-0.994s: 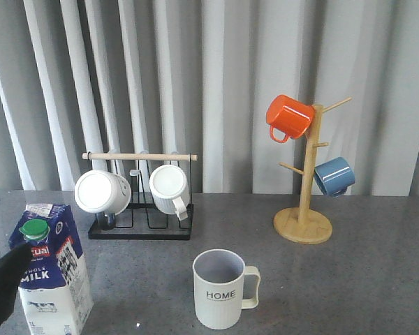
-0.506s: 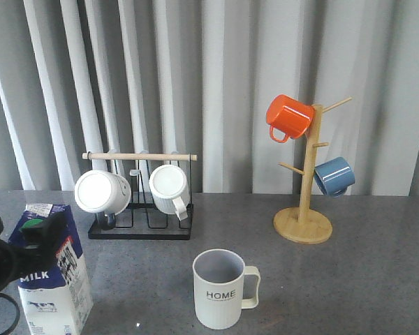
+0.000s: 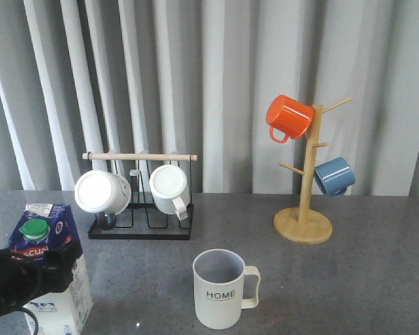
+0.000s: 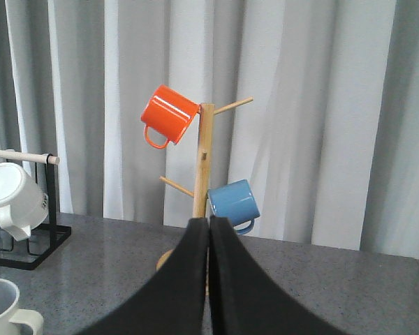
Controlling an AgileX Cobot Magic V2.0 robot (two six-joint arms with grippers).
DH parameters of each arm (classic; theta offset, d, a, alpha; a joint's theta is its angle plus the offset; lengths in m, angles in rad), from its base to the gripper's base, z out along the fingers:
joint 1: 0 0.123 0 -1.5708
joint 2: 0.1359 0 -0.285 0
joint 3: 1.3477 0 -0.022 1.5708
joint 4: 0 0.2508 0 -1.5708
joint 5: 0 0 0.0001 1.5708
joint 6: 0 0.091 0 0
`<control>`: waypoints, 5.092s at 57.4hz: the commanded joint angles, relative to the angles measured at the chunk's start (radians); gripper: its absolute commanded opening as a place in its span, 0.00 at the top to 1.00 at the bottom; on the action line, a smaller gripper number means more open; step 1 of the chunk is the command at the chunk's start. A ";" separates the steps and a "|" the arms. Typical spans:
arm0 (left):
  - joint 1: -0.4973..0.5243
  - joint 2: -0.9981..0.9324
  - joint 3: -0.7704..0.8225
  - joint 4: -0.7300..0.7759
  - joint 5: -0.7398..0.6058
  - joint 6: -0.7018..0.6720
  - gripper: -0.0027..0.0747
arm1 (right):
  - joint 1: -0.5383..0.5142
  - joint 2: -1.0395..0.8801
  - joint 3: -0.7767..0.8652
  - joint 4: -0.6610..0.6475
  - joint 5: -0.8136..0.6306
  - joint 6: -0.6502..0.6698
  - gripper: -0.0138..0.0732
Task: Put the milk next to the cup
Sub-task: 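Close the left gripper around the top of the milk carton, then lift the milk carton and carry it beside the white HOME mug, then lower the milk carton onto the table and open the left gripper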
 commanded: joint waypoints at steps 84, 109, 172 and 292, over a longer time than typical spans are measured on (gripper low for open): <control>-0.493 -0.106 -0.151 -1.028 -0.403 1.011 0.97 | -0.003 -0.002 -0.024 -0.010 -0.070 -0.007 0.85; -0.641 0.143 -0.298 -1.138 -0.442 0.854 0.97 | -0.003 -0.002 -0.024 -0.010 -0.071 -0.007 0.85; -0.652 0.305 -0.380 -1.145 -0.336 0.850 0.97 | -0.003 -0.002 -0.024 -0.010 -0.071 -0.007 0.85; -0.753 0.232 -0.380 -0.836 -0.913 0.743 0.46 | -0.003 -0.002 -0.024 -0.010 -0.071 -0.007 0.85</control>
